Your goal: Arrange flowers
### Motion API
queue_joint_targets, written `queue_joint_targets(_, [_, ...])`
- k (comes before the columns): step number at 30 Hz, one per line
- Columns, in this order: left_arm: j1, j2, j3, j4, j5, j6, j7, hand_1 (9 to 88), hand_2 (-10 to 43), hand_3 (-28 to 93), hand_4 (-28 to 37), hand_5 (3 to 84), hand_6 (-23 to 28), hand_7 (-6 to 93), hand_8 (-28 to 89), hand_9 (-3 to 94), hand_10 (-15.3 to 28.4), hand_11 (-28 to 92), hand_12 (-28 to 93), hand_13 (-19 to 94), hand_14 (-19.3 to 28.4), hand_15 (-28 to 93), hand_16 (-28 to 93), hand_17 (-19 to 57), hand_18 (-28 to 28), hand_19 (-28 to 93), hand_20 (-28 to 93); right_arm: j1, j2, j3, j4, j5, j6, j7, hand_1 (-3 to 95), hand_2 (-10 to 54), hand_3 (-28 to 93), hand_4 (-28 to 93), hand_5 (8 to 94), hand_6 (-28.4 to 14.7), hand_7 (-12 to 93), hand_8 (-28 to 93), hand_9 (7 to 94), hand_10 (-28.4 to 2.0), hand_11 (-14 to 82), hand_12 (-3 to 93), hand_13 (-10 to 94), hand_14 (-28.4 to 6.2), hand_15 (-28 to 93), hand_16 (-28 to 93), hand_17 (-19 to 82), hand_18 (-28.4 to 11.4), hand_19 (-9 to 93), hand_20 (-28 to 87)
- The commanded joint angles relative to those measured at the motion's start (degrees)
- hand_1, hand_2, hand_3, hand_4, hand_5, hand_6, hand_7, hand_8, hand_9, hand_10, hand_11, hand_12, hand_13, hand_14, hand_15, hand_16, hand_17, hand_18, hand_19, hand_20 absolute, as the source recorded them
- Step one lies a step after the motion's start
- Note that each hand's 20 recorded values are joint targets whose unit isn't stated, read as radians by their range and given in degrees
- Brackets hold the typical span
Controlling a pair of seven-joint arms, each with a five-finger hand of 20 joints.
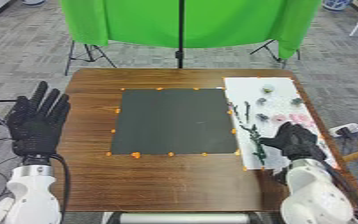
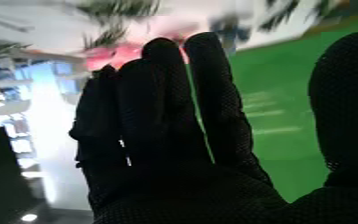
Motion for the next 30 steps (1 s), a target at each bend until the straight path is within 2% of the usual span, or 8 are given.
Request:
queue_joint_targets(1, [0.97, 0.17, 0.06, 0.27, -0.02, 0.86, -0.86, 21.9, 14.5, 73, -28.3, 31.9, 8.3, 6.7, -10, 23.7, 14.9, 9, 5, 16, 14.4, 14, -4, -8.8, 9.6, 21, 5, 1.82, 0.71, -4.05, 4.39, -3.01, -0.81, 0.38, 28.6, -9.5, 67, -28, 59.6, -5.0, 31, -17, 53.9, -21.0, 52.1, 26.3, 48, -19.0, 81, 26, 25, -25.5, 89, 32])
queue_joint_targets(5, [1.75, 0.34, -0.37, 0.16, -0.11, 0.73, -1.01, 21.9, 14.5, 73, -28.3, 32.6, 8.4, 6.8, -10, 24.6, 15.2, 9, 5, 16, 14.5, 15, -4, -8.8, 9.6, 21, 5, 2.06, 0.92, -6.06, 6.38, -4.28, 2.01, -1.28, 31.0, -9.5, 67, -28, 60.3, -5.1, 31, -17, 54.7, -20.9, 51.7, 25.6, 50, -19.0, 81, 26, 26, -25.9, 89, 32])
queue_joint_targets(7, [1.81, 0.45, -0.1, 1.22, -0.19, -0.79, -0.04, 21.6, 14.5, 74, -28.3, 32.9, 8.6, 6.7, -10, 24.8, 15.3, 9, 5, 16, 14.5, 15, -5, -8.8, 9.6, 22, 5, 2.16, 1.18, -8.19, 7.31, -3.84, 4.44, -0.89, 34.7, -9.5, 69, -28, 63.7, -4.1, 31, -17, 58.0, -19.7, 51.0, 25.2, 52, -18.3, 80, 25, 27, -26.0, 89, 32])
queue_joint_targets(11, [2.77, 0.22, -0.32, 1.57, -2.31, -1.55, 0.39, 21.8, 11.7, 75, -28.3, 32.9, 8.4, 6.6, -10, 24.9, 15.3, 9, 5, 16, 14.5, 15, -5, -8.7, 9.8, 21, 5, 2.07, 0.57, -11.44, 9.58, -7.35, 7.17, -1.68, 43.6, -9.5, 71, -28, 70.6, -3.0, 32, -10, 66.0, -17.5, 48.0, 27.0, 59, -16.5, 77, 26, 30, -26.0, 91, 32])
queue_joint_targets(15, [2.74, 0.37, -0.49, 1.58, -2.44, -1.58, 0.47, 21.3, 11.1, 75, -28.3, 32.8, 8.3, 6.3, -10, 25.1, 15.2, 9, 5, 16, 14.4, 14, -5, -8.6, 9.9, 21, 5, 1.84, -0.13, -12.29, 10.94, -7.3, 9.07, -1.27, 57.7, -9.5, 65, -28, 79.2, -2.5, 33, 1, 80.2, -14.4, 32.3, 44.6, 67, -14.5, 75, 29, 35, -26.2, 93, 38])
queue_joint_targets(17, [2.71, 0.36, -0.74, 1.59, -1.66, -1.71, 0.32, 21.0, 11.8, 74, -28.3, 32.9, 8.2, 6.2, -10, 25.2, 15.3, 8, 5, 16, 14.4, 14, -5, -8.5, 9.9, 21, 5, 1.82, -0.12, -12.15, 10.95, -7.64, 10.29, -0.9, 61.0, -9.5, 67, -28, 84.6, -1.7, 30, 3, 86.4, -13.4, 26.4, 50.2, 70, -14.2, 75, 31, 38, -26.3, 93, 43])
queue_joint_targets(23, [4.06, 0.18, -1.77, 0.96, -1.66, -1.61, 0.17, 20.4, 12.0, 75, -28.3, 32.9, 8.2, 6.1, -9, 25.3, 15.2, 8, 6, 17, 14.4, 14, -4, -8.4, 10.0, 21, 5, 2.11, -0.53, -12.12, 7.65, -6.54, 16.57, 1.3, 60.7, -9.5, 73, -28, 88.9, -2.4, 28, 4, 90.6, -13.0, 24.1, 50.1, 73, -14.1, 75, 32, 40, -27.0, 93, 46])
queue_joint_targets(30, [5.14, -0.29, -2.39, 1.26, -2.65, -2.32, 0.91, 20.7, 14.6, 70, -28.3, 33.1, 8.2, 5.7, -9, 25.5, 15.3, 8, 6, 17, 14.5, 13, -4, -8.3, 10.0, 20, 5, 5.72, -1.9, -15.57, 2.97, -2.15, 21.33, 3.01, 57.8, -9.5, 78, -28, 89.0, -2.4, 28, 9, 90.3, -12.1, 27.0, 51.3, 75, -14.2, 76, 33, 43, -27.9, 93, 53])
